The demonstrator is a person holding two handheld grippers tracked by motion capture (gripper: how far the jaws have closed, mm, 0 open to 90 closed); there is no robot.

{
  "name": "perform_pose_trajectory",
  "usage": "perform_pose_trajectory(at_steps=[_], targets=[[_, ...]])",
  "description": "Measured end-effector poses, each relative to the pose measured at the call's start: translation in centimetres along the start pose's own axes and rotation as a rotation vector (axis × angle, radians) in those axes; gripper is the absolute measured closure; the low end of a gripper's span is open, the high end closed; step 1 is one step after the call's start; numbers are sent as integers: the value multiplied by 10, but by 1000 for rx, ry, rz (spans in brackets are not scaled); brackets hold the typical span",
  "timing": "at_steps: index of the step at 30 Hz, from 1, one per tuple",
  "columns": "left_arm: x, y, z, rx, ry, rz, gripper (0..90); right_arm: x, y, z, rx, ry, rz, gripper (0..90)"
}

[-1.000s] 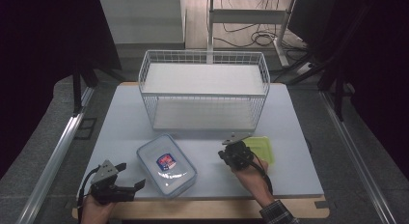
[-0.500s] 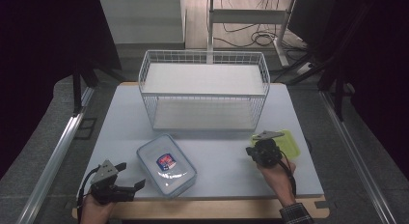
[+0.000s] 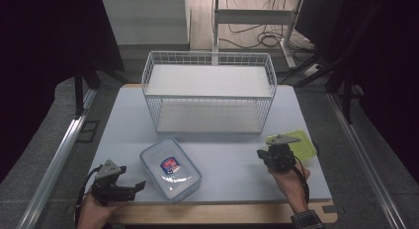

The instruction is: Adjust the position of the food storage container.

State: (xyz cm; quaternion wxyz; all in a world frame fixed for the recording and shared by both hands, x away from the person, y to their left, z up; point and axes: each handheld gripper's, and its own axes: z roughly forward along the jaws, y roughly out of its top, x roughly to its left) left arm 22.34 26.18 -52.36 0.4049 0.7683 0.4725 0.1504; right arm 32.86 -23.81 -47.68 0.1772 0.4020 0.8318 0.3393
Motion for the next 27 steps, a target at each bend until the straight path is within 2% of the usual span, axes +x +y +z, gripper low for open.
perform_pose_trajectory(at_steps=[4, 8, 12, 15, 16, 17, 18, 21, 24, 27], targets=[[17, 5, 0, -30, -31, -50, 421, 19, 0, -2, -11, 50, -21, 899], [24, 12, 11, 7, -13, -20, 685, 38, -2, -5, -20, 94, -50, 898], [28, 24, 25, 31, 8, 5, 850, 57, -6, -5, -17, 148, -74, 899], [32, 31, 33, 42, 18, 19, 898, 72, -9, -4, -6, 187, -94, 899], [33, 33, 37, 47, 14, 20, 898, 83, -11, -2, 1, 223, -102, 899], [33, 35, 39, 50, 8, 17, 898, 83, -11, -2, 1, 223, -102, 899], [33, 36, 42, 57, 1, 21, 899, 88, -12, -2, 5, 244, -103, 899], [28, 37, 44, 67, 30, 43, 899, 104, -12, 3, 27, 298, -124, 898], [29, 37, 43, 54, 5, 16, 899, 121, -13, 7, 51, 344, -151, 897], [28, 37, 44, 53, -10, 12, 899, 134, -13, 12, 66, 372, -172, 893]])
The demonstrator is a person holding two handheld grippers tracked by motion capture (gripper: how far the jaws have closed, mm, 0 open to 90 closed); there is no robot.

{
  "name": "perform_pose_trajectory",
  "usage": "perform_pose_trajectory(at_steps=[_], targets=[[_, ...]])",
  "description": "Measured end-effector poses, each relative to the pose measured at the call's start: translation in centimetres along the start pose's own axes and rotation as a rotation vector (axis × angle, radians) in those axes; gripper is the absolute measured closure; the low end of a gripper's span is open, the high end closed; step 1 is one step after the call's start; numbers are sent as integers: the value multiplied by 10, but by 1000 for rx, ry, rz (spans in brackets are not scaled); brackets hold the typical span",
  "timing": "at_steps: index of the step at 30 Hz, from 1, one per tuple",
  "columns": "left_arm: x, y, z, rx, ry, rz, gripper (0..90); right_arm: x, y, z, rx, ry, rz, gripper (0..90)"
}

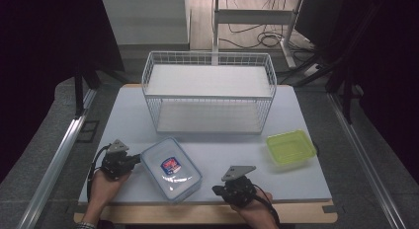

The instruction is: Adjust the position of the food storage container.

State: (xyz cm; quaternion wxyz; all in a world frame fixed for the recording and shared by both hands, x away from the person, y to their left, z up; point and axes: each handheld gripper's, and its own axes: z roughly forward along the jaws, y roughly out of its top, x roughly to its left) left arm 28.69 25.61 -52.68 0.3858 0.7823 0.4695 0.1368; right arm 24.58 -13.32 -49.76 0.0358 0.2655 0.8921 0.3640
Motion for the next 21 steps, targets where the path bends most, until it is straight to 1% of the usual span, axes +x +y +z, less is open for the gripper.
perform_pose_trajectory(at_steps=[2, 5, 7, 10, 12, 13, 15, 16, 19, 21], targets=[[-3, 1, 2, -2, -10, 7, 899, 4, 2, 6, 2, 31, 6, 893], [-4, 3, 6, 5, -1, 22, 895, 9, 3, 14, 11, 43, -1, 893], [-1, 5, 9, -6, -13, 10, 882, 12, 4, 19, 18, 50, -9, 893], [2, 7, 13, -12, -46, 1, 889, 15, 6, 23, 19, 51, -20, 893], [0, 7, 15, -8, -65, 9, 897, 17, 8, 26, 17, 46, -24, 893], [-2, 8, 15, -4, -67, 16, 898, 17, 8, 27, 16, 40, -24, 893], [-5, 9, 15, 1, -57, 28, 899, 15, 8, 27, 19, 46, -21, 898], [-6, 9, 16, 1, -62, 28, 899, 14, 7, 26, 20, 45, -18, 898], [-8, 9, 17, 4, -85, 27, 899, 10, 6, 20, 24, 21, -17, 898], [-11, 10, 18, 5, -103, 28, 899, 3, 4, 14, 19, -1, -7, 898]])
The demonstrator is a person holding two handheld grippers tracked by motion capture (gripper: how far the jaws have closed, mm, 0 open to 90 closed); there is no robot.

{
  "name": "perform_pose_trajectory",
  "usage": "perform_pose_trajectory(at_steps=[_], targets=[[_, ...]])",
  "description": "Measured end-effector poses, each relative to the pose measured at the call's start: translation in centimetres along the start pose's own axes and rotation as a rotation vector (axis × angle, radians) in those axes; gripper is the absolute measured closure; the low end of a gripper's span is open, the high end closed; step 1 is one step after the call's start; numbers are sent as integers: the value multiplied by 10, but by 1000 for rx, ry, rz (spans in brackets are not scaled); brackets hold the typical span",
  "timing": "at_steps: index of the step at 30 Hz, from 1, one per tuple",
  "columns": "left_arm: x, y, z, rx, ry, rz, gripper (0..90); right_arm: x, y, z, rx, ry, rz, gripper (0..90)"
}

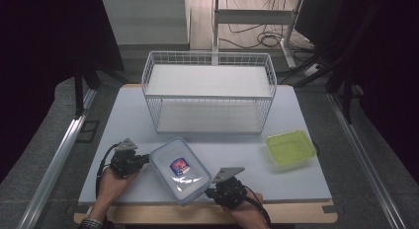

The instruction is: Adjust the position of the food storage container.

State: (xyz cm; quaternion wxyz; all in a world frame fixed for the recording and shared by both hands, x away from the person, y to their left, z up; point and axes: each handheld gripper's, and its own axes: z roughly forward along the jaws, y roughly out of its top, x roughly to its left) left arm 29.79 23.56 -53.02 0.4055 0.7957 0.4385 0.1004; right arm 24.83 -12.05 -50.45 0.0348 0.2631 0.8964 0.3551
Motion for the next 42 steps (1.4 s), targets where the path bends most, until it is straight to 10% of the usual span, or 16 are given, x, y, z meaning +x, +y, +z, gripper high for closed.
perform_pose_trajectory(at_steps=[14, 25, 42], targets=[[-31, 8, 15, 35, -91, 60, 898, -46, -14, -26, 4, -151, 110, 898], [-67, 14, 24, 94, -76, 77, 899, -70, -16, -34, 4, -283, 141, 899], [-92, 6, 14, 134, -164, 89, 897, -97, -12, -28, -1, -331, 158, 897]])
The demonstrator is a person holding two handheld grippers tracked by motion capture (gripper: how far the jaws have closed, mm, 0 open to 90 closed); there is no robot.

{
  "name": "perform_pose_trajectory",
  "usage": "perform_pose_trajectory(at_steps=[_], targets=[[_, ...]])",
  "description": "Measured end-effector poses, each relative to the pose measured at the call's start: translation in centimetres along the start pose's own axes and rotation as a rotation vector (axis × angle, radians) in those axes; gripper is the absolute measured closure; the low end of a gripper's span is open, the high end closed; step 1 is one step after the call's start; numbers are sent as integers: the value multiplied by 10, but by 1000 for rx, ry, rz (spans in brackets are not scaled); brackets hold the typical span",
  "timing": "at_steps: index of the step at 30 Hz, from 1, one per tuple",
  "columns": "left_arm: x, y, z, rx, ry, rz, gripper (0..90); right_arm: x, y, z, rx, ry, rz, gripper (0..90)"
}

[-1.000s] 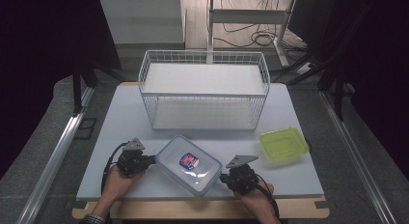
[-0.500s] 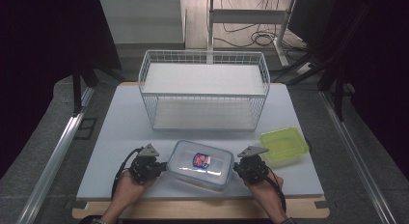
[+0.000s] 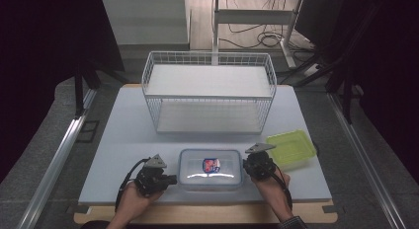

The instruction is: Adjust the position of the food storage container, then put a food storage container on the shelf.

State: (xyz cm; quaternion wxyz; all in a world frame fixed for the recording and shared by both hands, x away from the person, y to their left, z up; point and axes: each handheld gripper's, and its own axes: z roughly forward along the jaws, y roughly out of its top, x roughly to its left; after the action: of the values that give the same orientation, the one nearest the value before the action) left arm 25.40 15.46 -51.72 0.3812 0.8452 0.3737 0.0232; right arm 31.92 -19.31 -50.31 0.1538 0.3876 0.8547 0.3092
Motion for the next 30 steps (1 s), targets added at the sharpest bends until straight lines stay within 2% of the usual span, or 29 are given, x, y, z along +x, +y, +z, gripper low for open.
perform_pose_trajectory(at_steps=[1, 3, 5, 7, 9, 11, 14, 18, 22, 25, 28, 30], targets=[[0, 0, -1, 0, 8, 4, 875, -1, 0, -2, -2, 2, -10, 886], [1, -1, -4, -9, 51, 19, 838, -2, -1, -6, -10, 7, -10, 854], [6, -2, -7, -19, 85, 14, 784, -5, -2, -12, -23, 4, -13, 815], [10, -4, -8, -25, 105, 10, 665, -7, -4, -17, -24, -4, -20, 761], [13, -5, -10, -25, 129, 8, 570, -10, -7, -20, -17, 11, -19, 707], [17, -6, -12, -38, 129, -9, 483, -12, -9, -23, -9, 10, -33, 671], [24, -9, -15, -73, 114, -36, 359, -15, -12, -27, -11, 18, -26, 600], [27, -12, -18, -90, 99, -13, 208, -17, -13, -32, -37, 12, -28, 474], [28, -12, -20, -130, 82, 5, 145, -18, -13, -37, -55, 4, -27, 360], [28, -12, -19, -128, 100, 28, 98, -19, -12, -41, -85, 5, -22, 276], [29, -11, -22, -139, 109, 36, 79, -20, -12, -44, -113, 25, -10, 209], [31, -10, -27, -171, 92, 38, 78, -21, -12, -45, -125, 50, -3, 159]])
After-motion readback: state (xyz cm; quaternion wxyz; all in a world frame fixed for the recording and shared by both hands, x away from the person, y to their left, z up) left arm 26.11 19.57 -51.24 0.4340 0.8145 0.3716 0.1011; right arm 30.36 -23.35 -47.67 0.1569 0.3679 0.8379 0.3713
